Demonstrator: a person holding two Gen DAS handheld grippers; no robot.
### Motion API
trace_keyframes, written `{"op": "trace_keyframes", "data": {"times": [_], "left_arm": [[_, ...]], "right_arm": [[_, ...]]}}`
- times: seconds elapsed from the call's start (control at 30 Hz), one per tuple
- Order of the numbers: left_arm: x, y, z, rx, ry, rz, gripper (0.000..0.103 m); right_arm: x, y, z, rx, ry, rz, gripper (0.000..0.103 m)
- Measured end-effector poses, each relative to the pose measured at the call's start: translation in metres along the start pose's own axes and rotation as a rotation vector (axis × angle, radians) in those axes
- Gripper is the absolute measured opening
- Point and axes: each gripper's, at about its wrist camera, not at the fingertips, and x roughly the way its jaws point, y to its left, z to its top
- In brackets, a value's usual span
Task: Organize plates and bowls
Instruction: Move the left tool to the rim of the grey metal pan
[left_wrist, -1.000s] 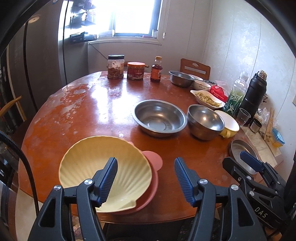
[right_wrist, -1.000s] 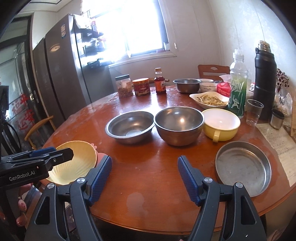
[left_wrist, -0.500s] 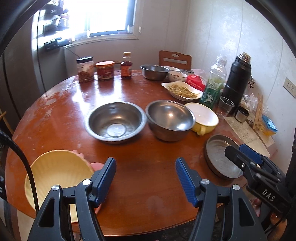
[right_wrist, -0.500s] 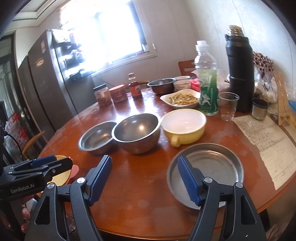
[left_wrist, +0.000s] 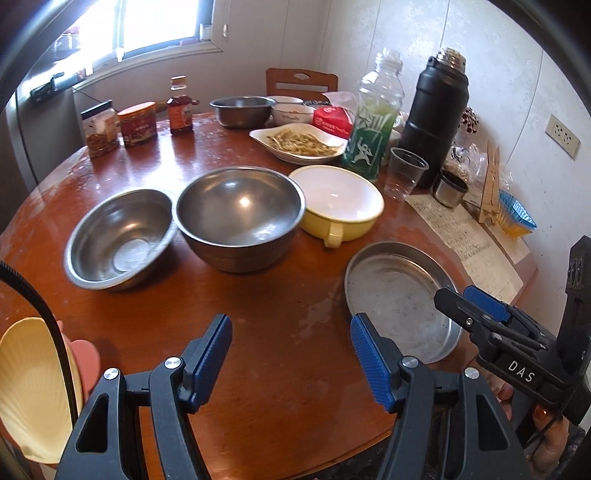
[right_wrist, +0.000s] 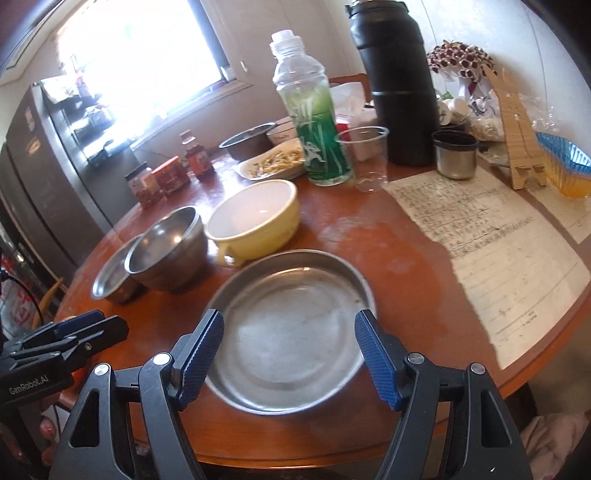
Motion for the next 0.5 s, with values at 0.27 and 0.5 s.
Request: {"op": "trace_keyframes", "data": {"times": [0.27,0.5], "left_arm": [[0.026,-0.014,0.002,0.017,0.034,-0.027,0.066],[0.043,-0.021,0.000,0.028,0.060,-0.038,0.066]], "right_arm": [[0.004,-0.014,-0.004,-0.024,-0.015,-0.050,0.068],[0.012,-0.020,-0.010,-0.024,-0.014,-0.051,0.044]]}}
